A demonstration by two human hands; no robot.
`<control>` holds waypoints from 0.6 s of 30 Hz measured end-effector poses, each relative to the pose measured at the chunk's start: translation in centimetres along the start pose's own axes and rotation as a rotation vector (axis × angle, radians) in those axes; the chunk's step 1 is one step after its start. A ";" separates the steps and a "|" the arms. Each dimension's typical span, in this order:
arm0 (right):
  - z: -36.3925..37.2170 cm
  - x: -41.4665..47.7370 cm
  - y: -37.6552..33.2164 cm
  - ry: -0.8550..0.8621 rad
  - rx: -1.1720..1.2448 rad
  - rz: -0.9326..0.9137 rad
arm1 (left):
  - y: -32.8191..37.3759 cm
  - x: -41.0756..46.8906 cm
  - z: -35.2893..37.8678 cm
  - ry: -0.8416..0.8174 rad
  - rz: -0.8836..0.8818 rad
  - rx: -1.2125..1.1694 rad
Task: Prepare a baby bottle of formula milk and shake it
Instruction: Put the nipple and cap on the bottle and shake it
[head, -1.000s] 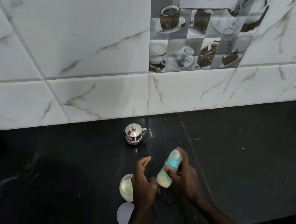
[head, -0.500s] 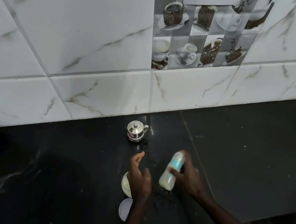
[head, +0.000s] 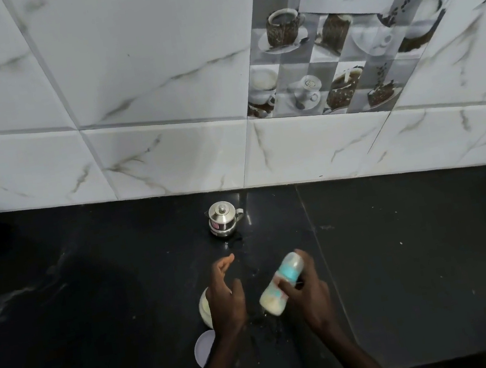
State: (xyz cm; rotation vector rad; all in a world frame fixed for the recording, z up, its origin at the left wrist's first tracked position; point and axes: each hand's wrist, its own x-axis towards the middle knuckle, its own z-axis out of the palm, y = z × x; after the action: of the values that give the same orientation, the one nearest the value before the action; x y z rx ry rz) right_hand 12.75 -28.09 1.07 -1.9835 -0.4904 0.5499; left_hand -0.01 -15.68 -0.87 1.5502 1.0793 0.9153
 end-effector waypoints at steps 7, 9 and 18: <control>-0.3 0.3 -0.7 0.051 0.026 0.007 | 0.1 0.3 -0.1 -0.037 0.009 0.052; -1.0 0.8 -1.5 0.101 0.074 0.020 | 0.4 0.4 -0.1 -0.024 0.021 0.056; -1.1 1.6 -1.8 -0.022 0.054 0.000 | 0.3 0.7 0.1 -0.074 -0.016 0.098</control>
State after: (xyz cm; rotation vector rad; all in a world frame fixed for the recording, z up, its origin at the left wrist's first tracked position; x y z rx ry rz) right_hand 14.53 -27.22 2.86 -1.9278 -0.4848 0.5798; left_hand 0.34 -15.05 -0.53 1.6410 1.0962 0.7987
